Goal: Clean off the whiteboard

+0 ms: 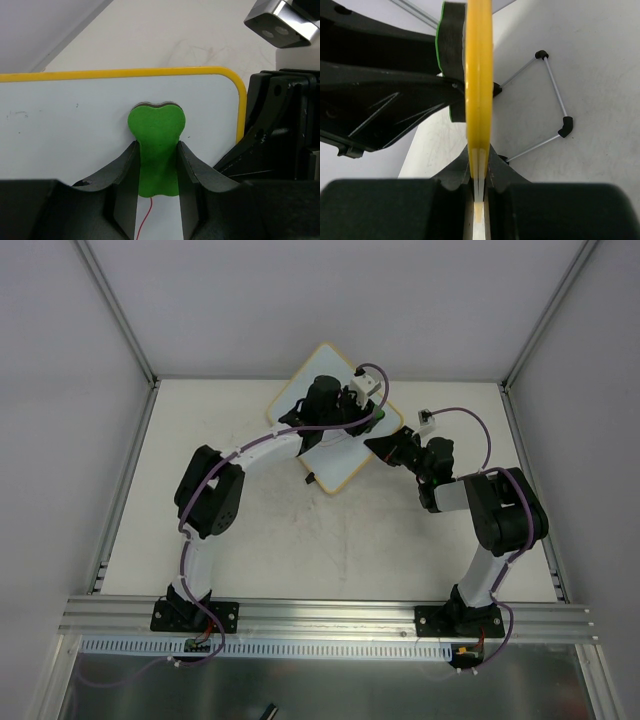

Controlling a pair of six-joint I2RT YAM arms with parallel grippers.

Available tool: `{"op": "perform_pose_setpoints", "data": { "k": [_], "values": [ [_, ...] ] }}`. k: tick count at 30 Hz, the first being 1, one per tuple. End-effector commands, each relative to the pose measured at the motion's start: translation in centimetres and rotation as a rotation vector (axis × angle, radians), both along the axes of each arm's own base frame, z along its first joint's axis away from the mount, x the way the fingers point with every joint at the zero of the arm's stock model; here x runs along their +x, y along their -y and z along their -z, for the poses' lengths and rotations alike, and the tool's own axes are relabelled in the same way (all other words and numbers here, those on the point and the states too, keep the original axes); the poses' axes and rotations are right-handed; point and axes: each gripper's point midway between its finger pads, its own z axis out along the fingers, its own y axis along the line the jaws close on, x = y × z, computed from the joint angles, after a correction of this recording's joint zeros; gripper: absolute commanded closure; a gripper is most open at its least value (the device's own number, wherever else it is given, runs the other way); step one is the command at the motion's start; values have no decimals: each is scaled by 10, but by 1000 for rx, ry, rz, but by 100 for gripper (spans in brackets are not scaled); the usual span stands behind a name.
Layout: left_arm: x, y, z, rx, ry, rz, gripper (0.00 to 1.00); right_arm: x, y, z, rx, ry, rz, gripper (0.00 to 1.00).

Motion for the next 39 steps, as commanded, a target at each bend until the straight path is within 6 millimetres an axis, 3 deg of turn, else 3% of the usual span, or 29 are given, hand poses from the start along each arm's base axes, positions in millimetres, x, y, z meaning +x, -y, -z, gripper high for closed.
{"op": "perform_pose_setpoints", "data": {
  "k": [1,14,19,29,32,39],
  "values": [
    [-29,8,-1,-2,-20,88,100,-15,-19,-17,-28,123,-106,100],
    [-10,2,16,5,-43,23,100,-16,-19,-19,-25,128,-107,100],
    [12,-22,31,-1,-89,-105,100,-17,-19,-20,-25,130,-107,100],
    [54,-68,39,-9,-112,-284,100,-17,-19,-21,-23,132,-107,100],
    [62,-78,47,-18,-168,-331,100,-17,-20,-21,-24,131,-108,100],
    [85,-124,71,-93,-344,-460,100,-16,-19,-21,-21,130,-108,100]
  ]
}}
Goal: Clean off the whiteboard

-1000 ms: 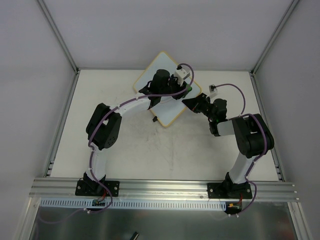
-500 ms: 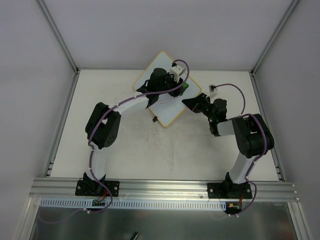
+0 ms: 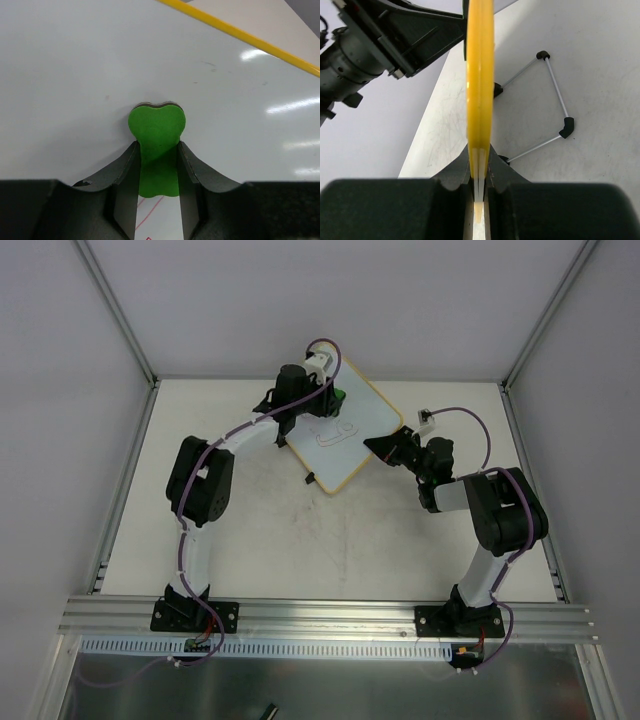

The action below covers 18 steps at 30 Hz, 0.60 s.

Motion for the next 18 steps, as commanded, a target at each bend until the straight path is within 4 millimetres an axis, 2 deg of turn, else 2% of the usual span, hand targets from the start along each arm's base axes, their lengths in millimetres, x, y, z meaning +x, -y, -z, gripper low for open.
{"op": "perform_pose_setpoints", "data": {
  "k": [1,9,18],
  "values": [
    [13,-37,50,-15,-195,-129,100,-16,-18,-19,-20,121,-105,100],
    [14,-69,76,-94,-359,-278,100,-16,-18,-20,-18,124,-105,100],
    [3,-104,107,-158,-523,-455,100,-18,-19,-20,-15,122,-108,100]
  ]
}}
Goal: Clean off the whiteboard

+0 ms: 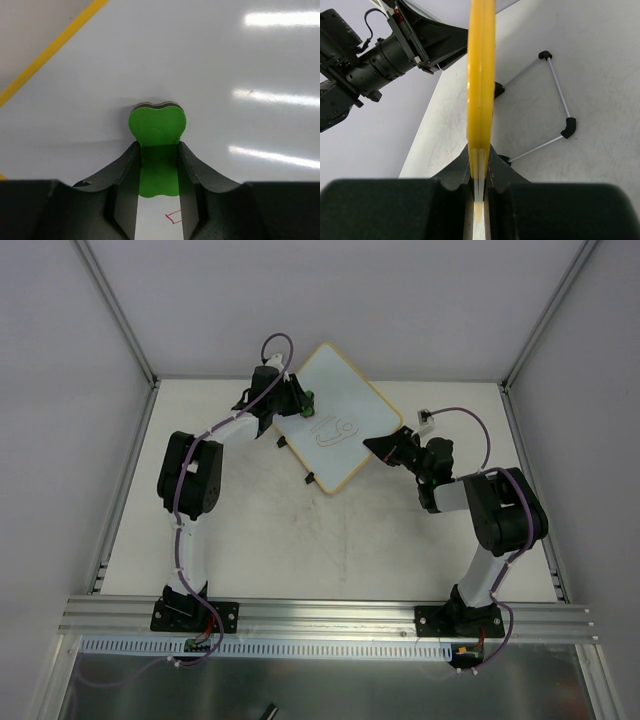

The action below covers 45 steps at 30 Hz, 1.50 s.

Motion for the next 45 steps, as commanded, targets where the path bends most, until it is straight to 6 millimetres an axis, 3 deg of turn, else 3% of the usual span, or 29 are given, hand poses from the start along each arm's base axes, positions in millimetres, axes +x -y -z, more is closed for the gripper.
{"op": "perform_pose_setpoints", "data": {
  "k": [1,8,15,23,29,36,45],
  "values": [
    [-28,-25,68,22,-247,-108,100,-16,-18,-20,-18,122,-104,100],
    [-37,-43,70,10,-255,-160,100,-16,-18,-21,-17,122,-102,100],
    [-38,-33,66,-43,-226,-101,100,-16,-18,-20,-17,118,-105,100],
    [-44,0,34,-114,-49,90,100,-16,-18,-18,-18,116,-105,100],
    [-52,27,18,-47,47,191,100,-15,-18,-19,-16,115,-104,100],
    [-67,67,7,83,141,288,100,-16,-19,-18,-16,114,-105,100],
    [-91,100,3,144,207,423,100,-15,-18,-19,-16,117,-104,100]
  ]
}}
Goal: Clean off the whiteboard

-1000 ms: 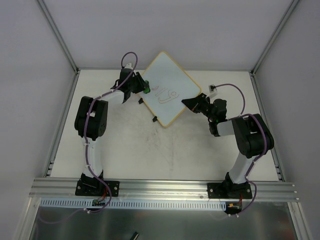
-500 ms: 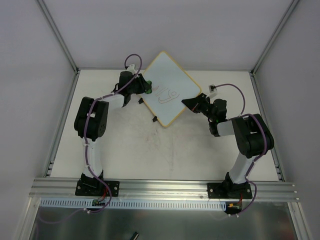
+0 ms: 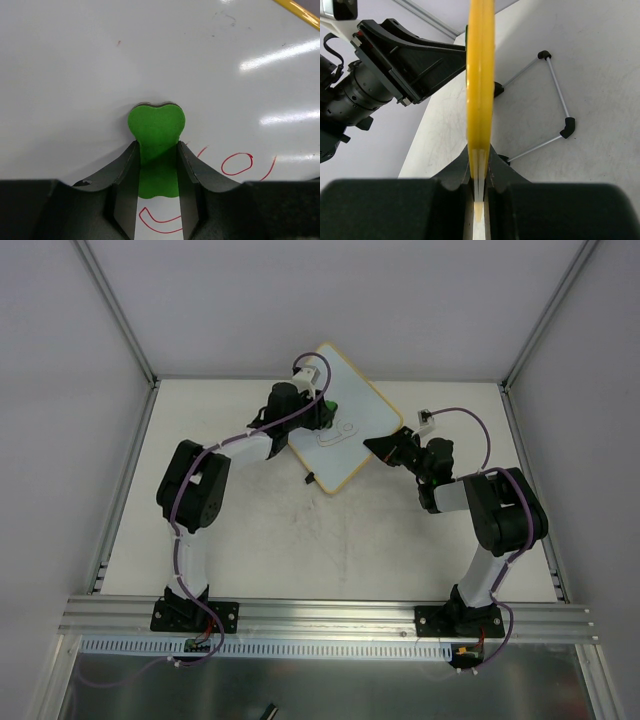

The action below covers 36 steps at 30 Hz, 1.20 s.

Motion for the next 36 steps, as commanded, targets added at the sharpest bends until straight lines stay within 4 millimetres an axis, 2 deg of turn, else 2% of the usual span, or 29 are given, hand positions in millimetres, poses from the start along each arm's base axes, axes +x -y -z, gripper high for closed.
{"op": "perform_pose_setpoints", "data": {
  "k": [1,12,23,28,36],
  "values": [
    [-45,46,17,60,-30,195,100,-15,-18,-19,-16,116,-104,100],
    [-87,78,18,157,65,319,100,-15,-18,-19,-15,114,-106,100],
    [-117,87,25,209,103,383,100,-15,-18,-20,-10,116,-106,100],
    [-115,86,24,217,110,370,100,-16,-18,-20,-10,116,-107,100],
    [-91,75,39,245,44,256,100,-16,-18,-22,-9,120,-107,100]
  ]
}}
